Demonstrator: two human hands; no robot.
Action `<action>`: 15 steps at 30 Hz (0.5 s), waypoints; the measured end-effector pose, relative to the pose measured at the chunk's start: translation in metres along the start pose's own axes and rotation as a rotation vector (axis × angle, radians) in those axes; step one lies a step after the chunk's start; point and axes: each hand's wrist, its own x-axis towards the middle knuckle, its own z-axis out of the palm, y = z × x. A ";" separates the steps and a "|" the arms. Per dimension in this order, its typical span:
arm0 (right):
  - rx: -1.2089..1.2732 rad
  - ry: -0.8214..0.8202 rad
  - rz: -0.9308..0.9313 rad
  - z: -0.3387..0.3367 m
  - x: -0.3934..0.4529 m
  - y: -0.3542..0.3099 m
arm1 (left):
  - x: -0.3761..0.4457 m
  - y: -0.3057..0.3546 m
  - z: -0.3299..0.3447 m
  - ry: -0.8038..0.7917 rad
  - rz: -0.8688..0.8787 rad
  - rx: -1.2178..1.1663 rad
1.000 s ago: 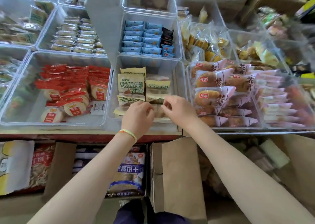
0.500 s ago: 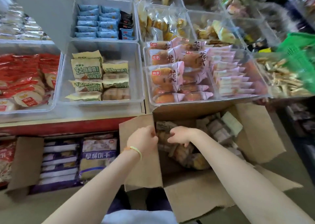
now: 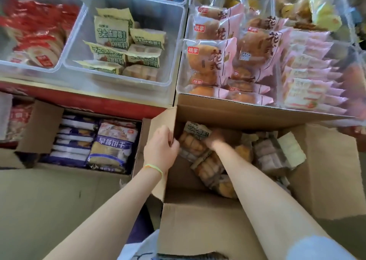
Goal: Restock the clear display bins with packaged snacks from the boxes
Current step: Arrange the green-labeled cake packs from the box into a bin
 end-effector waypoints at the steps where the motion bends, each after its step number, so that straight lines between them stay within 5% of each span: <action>1: 0.032 0.006 0.010 -0.001 0.005 0.001 | 0.000 -0.002 0.003 0.028 0.000 -0.024; 9: 0.165 -0.005 -0.039 -0.010 -0.024 -0.005 | -0.002 -0.003 0.009 0.086 -0.004 -0.092; 15: 0.256 0.015 -0.281 -0.039 -0.095 -0.020 | 0.000 -0.002 0.004 0.033 -0.058 -0.099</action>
